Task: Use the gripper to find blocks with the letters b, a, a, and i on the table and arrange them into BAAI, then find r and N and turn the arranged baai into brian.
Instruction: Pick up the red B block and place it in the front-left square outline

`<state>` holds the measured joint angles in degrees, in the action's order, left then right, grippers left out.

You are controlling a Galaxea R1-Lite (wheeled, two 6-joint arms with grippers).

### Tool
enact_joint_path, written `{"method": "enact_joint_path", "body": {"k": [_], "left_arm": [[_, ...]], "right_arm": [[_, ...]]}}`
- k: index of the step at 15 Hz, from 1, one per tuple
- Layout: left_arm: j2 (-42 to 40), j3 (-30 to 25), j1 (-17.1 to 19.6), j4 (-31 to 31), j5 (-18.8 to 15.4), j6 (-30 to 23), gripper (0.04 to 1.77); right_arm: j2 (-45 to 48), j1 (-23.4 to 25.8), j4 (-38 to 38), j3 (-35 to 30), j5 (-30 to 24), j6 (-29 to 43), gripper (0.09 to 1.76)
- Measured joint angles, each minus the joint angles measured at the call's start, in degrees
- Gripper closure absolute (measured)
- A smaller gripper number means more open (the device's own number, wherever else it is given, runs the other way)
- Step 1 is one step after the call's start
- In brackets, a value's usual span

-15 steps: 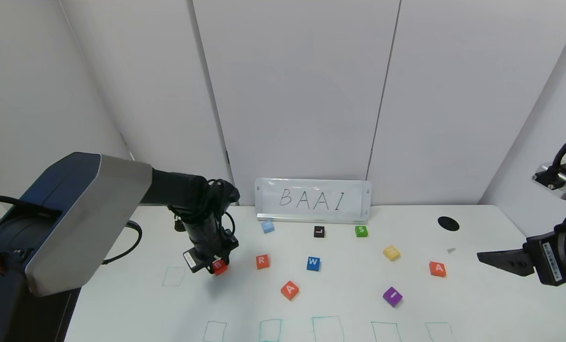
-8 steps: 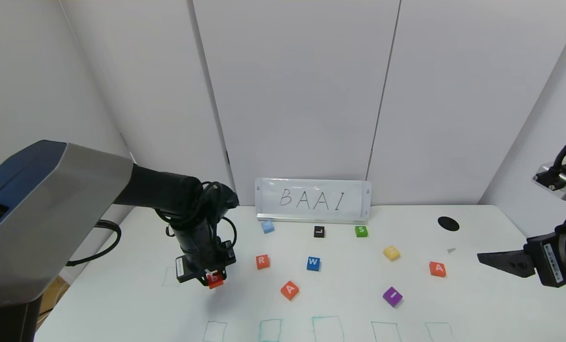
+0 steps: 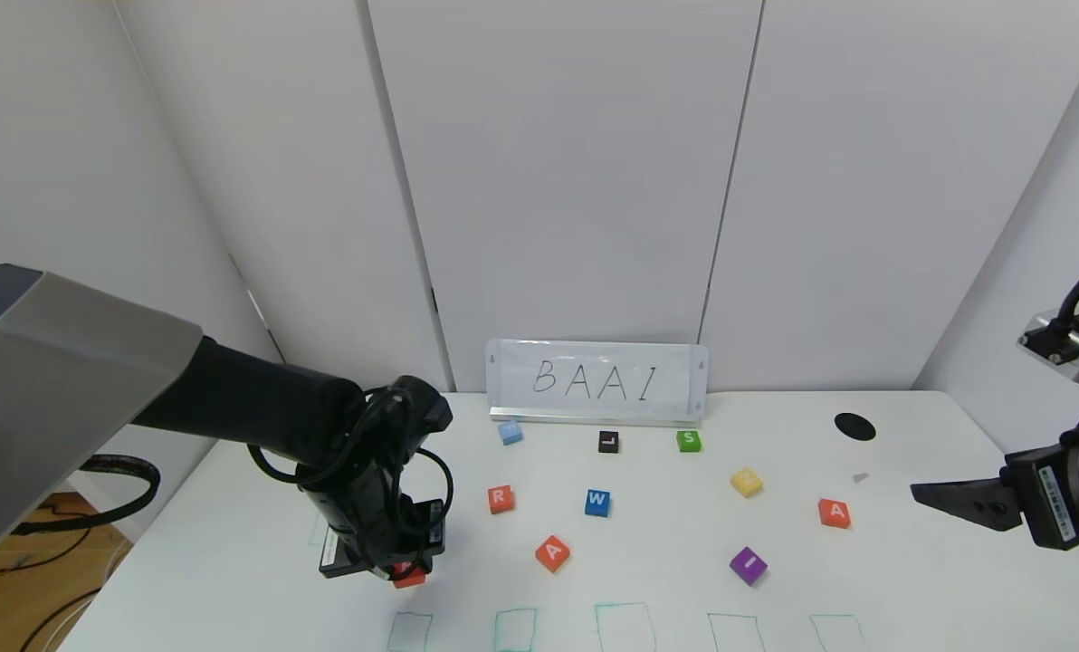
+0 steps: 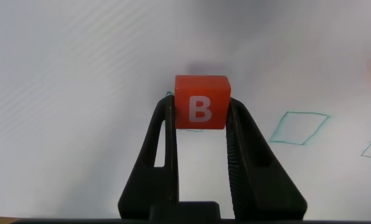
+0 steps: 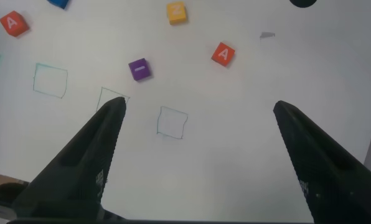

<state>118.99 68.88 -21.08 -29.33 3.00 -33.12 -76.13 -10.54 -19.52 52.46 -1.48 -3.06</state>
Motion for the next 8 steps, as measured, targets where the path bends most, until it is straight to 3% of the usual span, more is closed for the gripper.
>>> {"method": "enact_joint_path", "body": {"k": [5, 8], "left_arm": [[-4.28, -10.73, -1.82, 6.47, 1.67, 8.39, 1.3], [-5.18, -13.84, -2.04, 8.95, 1.73, 9.56, 1.3]], "right_arm": [[0.11, -0.06, -0.07, -0.12, 0.0, -0.02, 0.14], [0.26, -0.09, -0.07, -0.17, 0.02, -0.13, 0.14]]}}
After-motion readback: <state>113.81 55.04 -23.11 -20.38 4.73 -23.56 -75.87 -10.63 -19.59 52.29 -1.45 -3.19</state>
